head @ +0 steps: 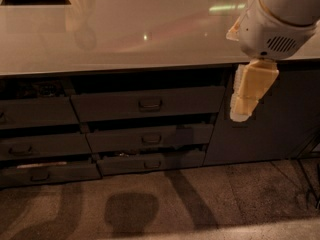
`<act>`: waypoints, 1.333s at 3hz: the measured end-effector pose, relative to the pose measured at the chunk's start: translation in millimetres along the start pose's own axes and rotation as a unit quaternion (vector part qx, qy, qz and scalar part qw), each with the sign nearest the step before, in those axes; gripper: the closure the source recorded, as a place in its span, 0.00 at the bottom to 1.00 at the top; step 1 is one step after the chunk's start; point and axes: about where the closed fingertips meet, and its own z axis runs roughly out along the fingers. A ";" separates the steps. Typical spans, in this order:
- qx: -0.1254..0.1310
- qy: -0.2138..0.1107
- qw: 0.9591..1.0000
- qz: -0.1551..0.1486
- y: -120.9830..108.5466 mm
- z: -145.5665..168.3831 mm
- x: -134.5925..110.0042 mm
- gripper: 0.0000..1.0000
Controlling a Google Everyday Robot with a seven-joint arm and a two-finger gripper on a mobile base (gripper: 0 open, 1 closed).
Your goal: Open top drawer
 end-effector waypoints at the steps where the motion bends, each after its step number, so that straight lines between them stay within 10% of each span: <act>1: 0.007 0.006 1.000 -0.014 -1.3 -3.5 -10.9 0.00; 2: 0.047 0.024 0.997 -0.061 4.6 -15.0 -39.1 0.00; 3: 0.118 0.061 0.988 -0.078 -47.2 -20.0 -27.2 0.00; 4: 0.118 0.061 0.988 -0.078 -47.2 -20.0 -27.2 0.00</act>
Offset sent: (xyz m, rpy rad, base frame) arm -0.0139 0.0706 0.0218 -0.2066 -0.1815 0.1634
